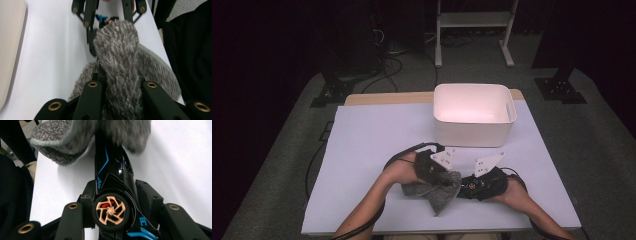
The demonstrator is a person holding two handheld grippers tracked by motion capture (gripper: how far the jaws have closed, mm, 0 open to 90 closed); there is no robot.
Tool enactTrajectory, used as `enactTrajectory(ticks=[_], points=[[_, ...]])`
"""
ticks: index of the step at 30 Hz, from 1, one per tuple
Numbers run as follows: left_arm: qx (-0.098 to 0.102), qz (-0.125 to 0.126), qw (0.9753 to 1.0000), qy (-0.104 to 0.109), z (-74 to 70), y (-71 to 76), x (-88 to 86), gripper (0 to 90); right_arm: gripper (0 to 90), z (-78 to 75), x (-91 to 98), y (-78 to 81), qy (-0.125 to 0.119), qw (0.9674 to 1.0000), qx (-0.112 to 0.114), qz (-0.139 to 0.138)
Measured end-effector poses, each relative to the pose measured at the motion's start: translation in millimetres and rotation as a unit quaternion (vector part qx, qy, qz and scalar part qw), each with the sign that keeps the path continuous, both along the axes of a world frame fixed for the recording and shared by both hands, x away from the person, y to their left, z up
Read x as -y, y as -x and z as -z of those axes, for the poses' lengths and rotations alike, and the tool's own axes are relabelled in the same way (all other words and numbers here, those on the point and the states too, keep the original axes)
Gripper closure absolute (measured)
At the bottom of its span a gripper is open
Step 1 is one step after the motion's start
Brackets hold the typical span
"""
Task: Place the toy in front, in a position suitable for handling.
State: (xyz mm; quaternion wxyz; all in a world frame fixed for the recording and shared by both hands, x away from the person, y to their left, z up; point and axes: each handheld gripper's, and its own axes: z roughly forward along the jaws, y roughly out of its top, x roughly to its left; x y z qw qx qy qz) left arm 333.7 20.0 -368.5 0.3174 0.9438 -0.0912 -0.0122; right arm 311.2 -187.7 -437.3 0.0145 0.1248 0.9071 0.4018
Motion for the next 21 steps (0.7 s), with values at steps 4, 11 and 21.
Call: enactTrajectory(ticks=[4, 11, 21], points=[[-0.002, 0.007, 0.9999, -0.009, 6.4, -1.9, 20.7, 77.5, 54.3, 0.8, 0.9, 1.2, -0.003, 1.0, 0.002, 0.002], [-0.01, -0.006, 0.9999, -0.01, 5.4, -4.5, 4.1, 77.6, 55.1, 0.8, 1.3, 1.3, 0.0, 1.0, 0.007, -0.005], [-0.027, -0.078, 0.9965, 0.012, 5.8, -7.4, -71.7, 77.8, 51.2, -2.2, -2.4, -3.4, 0.013, 0.9999, -0.001, -0.011]])
